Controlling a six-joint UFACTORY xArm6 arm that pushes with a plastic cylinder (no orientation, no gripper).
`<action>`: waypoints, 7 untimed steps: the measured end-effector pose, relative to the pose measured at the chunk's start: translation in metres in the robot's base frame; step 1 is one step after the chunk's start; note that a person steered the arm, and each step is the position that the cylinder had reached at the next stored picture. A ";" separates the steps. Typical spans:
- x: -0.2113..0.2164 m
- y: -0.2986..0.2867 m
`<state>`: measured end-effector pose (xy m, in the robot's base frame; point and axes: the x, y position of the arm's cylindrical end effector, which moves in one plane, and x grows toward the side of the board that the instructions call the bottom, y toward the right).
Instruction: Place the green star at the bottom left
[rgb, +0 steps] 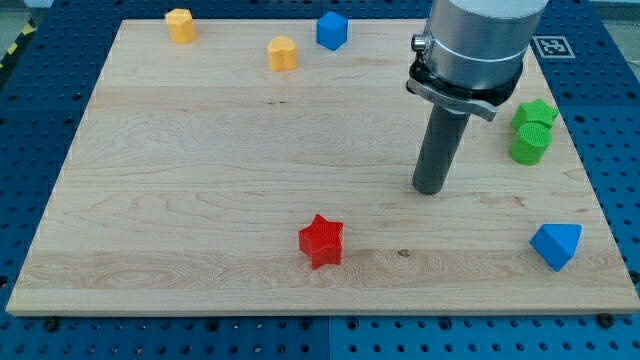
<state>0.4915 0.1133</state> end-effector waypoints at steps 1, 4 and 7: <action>0.000 0.018; -0.014 0.210; -0.075 0.221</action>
<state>0.4163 0.3348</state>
